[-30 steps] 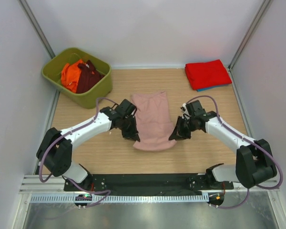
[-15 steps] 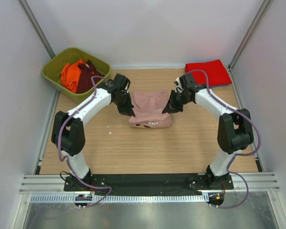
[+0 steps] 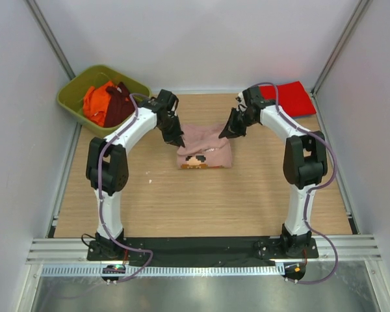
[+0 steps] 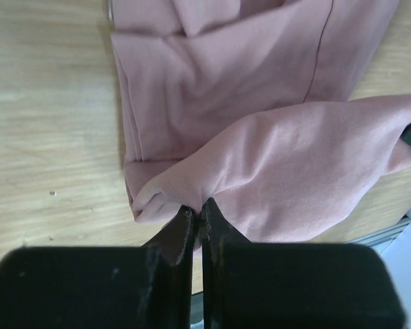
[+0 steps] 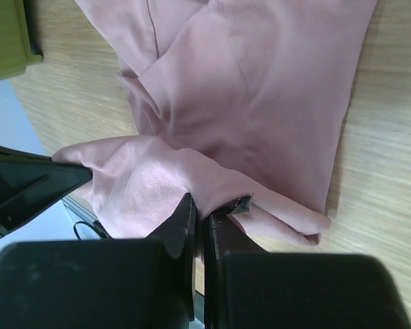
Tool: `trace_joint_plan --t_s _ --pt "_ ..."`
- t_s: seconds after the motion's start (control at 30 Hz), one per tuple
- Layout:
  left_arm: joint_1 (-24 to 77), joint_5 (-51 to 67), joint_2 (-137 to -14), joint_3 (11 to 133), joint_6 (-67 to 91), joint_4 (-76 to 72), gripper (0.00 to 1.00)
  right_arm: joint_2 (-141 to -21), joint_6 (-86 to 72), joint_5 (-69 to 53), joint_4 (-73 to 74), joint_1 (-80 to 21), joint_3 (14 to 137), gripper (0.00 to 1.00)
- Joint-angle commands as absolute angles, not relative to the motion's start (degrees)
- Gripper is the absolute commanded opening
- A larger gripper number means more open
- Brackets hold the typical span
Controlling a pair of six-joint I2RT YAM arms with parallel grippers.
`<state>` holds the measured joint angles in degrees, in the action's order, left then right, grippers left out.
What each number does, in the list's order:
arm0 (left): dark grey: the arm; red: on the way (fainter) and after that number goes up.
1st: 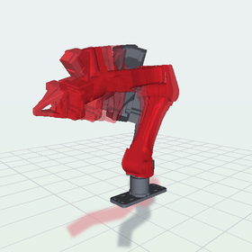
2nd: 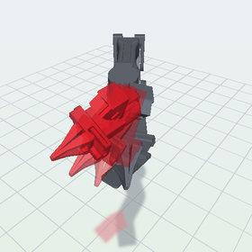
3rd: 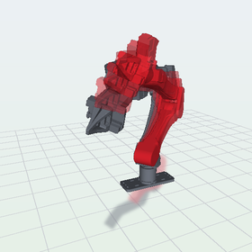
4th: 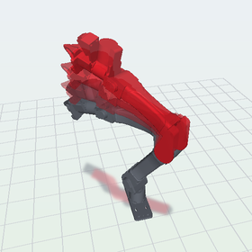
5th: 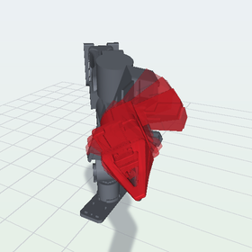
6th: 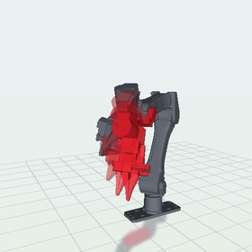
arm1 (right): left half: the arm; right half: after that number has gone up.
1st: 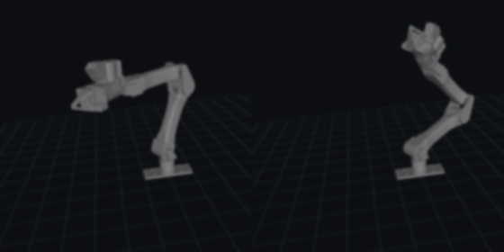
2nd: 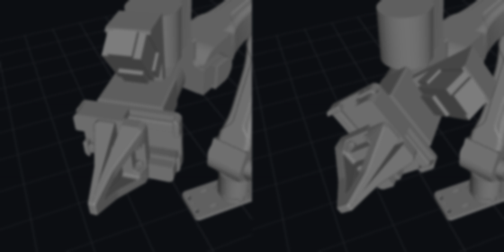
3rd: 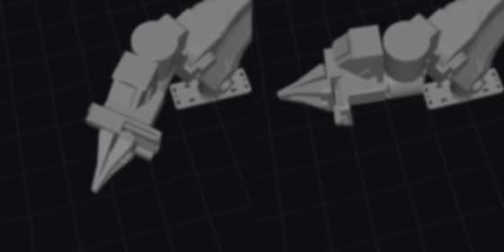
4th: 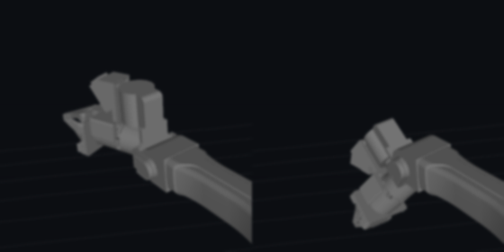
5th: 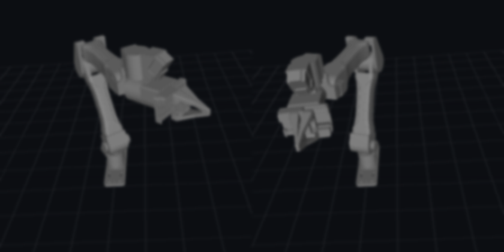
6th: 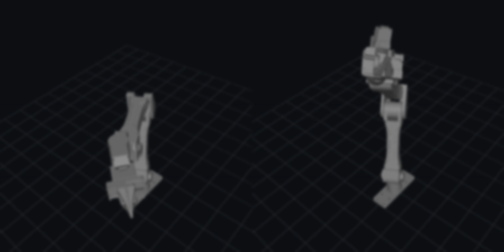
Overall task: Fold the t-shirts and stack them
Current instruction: Fold the tshirt
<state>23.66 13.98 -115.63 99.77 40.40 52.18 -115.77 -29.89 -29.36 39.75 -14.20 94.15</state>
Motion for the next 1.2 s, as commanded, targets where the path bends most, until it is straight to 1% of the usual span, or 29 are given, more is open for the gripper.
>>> trace_joint_plan --t_s 0.0,0.4,0.57,0.8,0.87,0.9,0.93,0.97,1.0,1.03,1.07,1.1,1.13,1.17 --pt "22.24 15.99 -117.42 104.23 38.85 52.65 0.0 -117.59 -29.97 -31.81 40.17 -13.54 98.17 0.01" --pt "19.69 17.4 -125.33 111.52 38.41 51.15 0.0 -123.39 -31.11 -33.13 37.54 -12.22 102.39 0.01" --pt "19.6 17.84 -128.49 114.69 37.79 51.06 0.0 -126.38 -31.55 -33.31 37.79 -11.95 106.08 0.01" --pt "19.51 17.67 -131.92 118.3 37.88 50.54 0.01 -128.14 -32.43 -32.87 36.74 -11.16 106.79 0.02" --pt "19.6 17.67 -132.54 118.56 37.97 50.19 0.02 -128.58 -32.43 -32.08 36.65 -10.99 107.05 0.08" --pt "19.51 17.23 -132.8 119.09 37.88 50.45 0.04 -128.93 -32.26 -31.82 36.65 -10.73 107.31 0.11" --pt "19.42 16.44 -133.15 119.53 37.88 50.97 0.07 -129.28 -32.17 -31.56 37.09 -10.55 107.66 0.19" --pt "19.42 15.91 -133.07 119.79 37.71 51.24 0.21 -129.55 -31.99 -31.29 37.44 -10.29 109.06 0.23" --pt "19.25 14.78 -132.81 120.4 37.71 51.94 0.24 -130.33 -31.64 -31.12 39.27 -10.02 110.29 0.27" --pt "19.16 13.9 -131.67 120.58 37.71 52.12 0.27 -130.6 -31.12 -30.42 40.85 -9.76 111.87 0.35" --pt "19.16 12.76 -130.79 120.5 37.62 52.21 0.32 -130.95 -29.29 -27.89 43.04 -9.76 116.15 0.4" --pt "19.16 10.57 -130.0 121.46 37.62 53.34 0.4 -131.39 -28.31 -26.21 48.2 -9.84 118.54 0.46" --pt "19.07 9.24 -129.12 122.42 37.53 54.92 0.45 -131.4 -27.52 -24.89 50.34 -9.84 120.74 0.54" --pt "19.16 8.79 -127.63 123.65 36.75 56.06 0.48 -130.87 -26.29 -23.39 52.54 -9.84 123.72 0.59"
